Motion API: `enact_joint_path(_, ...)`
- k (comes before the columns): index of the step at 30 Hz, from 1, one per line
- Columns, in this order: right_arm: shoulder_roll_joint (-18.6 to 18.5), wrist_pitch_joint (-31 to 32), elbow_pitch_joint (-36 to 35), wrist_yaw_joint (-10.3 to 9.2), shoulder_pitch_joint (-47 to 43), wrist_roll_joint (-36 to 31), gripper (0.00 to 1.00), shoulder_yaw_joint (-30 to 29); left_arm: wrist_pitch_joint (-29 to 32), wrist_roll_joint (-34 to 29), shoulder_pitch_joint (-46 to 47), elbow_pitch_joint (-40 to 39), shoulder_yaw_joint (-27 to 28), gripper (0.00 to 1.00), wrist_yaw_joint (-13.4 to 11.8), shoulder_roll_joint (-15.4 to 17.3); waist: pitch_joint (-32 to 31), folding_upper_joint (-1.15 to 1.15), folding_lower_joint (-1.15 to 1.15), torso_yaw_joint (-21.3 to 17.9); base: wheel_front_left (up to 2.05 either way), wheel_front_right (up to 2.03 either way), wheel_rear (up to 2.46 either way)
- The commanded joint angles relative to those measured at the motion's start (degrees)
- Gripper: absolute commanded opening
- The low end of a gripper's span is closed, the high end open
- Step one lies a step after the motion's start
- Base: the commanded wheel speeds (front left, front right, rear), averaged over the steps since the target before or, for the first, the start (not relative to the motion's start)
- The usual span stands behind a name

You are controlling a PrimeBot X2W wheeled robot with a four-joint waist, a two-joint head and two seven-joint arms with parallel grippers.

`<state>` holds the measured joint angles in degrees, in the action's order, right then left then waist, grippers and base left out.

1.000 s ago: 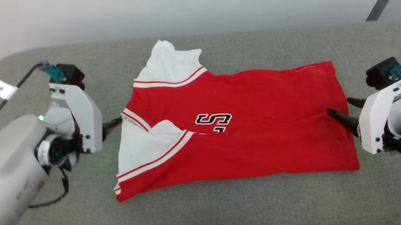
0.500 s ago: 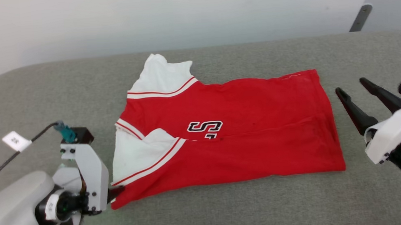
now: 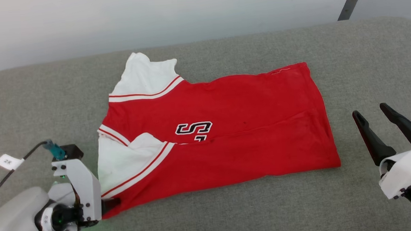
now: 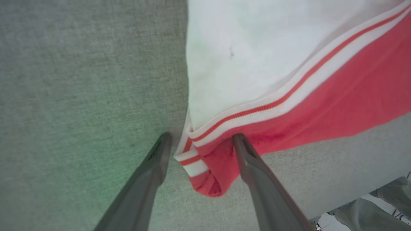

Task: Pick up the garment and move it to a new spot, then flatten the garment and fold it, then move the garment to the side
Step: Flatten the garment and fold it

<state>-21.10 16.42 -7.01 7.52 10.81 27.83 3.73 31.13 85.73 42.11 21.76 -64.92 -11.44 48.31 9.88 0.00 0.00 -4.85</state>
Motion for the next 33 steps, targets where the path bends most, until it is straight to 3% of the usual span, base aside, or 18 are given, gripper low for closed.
enact_joint_path(1,0.99,1.25,-1.45,-0.06,-1.09,-0.82,1.00,-1.20,-0.46,-0.03,-1.07,2.72,-0.60,1.00,0.93,-1.77,0.57,0.00,0.00,-0.37,0.00,0.00,0.00)
enact_joint_path(4,2.20,4.14,-3.42,-0.06,-2.19,-1.34,1.00,-2.41,1.56,2.69,-2.06,6.48,-0.27,1.00,1.40,-4.41,0.93,0.00,0.00,-0.42,0.00,0.00,0.00)
enact_joint_path(5,2.34,5.48,-3.85,-0.06,-2.59,-1.48,1.00,-2.54,2.71,2.83,-2.19,7.24,-0.81,0.46,1.75,-5.06,1.02,0.00,0.00,-0.39,0.00,0.00,0.00)
enact_joint_path(6,2.31,6.77,-4.40,-0.06,-2.77,-1.84,1.00,-2.67,3.46,3.20,-2.12,8.04,-0.99,0.00,1.74,-5.58,1.13,0.00,0.00,-0.30,0.00,0.00,0.00)
enact_joint_path(15,3.44,20.41,-1.84,-0.03,-0.25,-1.22,1.00,-4.22,3.18,3.52,0.74,11.72,0.27,0.00,4.78,-8.92,2.47,0.00,0.00,0.63,0.00,0.00,0.00)
enact_joint_path(21,3.82,29.53,8.11,-0.03,5.72,-0.50,1.00,-2.20,2.83,3.53,3.26,14.15,1.18,0.00,5.98,-11.25,3.64,0.00,0.00,2.03,0.00,0.00,0.00)
enact_joint_path(28,4.79,34.69,22.06,-0.03,12.38,-0.89,1.00,0.90,3.17,3.36,5.35,17.26,1.52,0.00,7.13,-13.90,4.72,0.00,0.00,3.13,0.00,0.00,0.00)
enact_joint_path(29,4.74,35.01,23.79,-0.03,12.94,-0.83,0.45,1.75,3.15,3.42,5.57,17.73,1.66,0.00,7.35,-14.17,4.82,0.00,0.00,3.25,0.00,0.00,0.00)
enact_joint_path(30,4.76,34.97,25.22,-0.03,13.37,-0.84,0.00,2.52,3.18,3.41,5.74,18.13,1.67,0.00,7.47,-14.37,4.90,0.00,0.00,3.33,0.00,0.00,0.00)
enact_joint_path(33,4.37,34.64,28.12,-0.03,14.30,-0.15,0.00,4.83,2.91,3.57,6.50,19.55,2.05,0.00,7.91,-14.74,5.00,0.00,0.00,3.54,0.00,0.00,0.00)
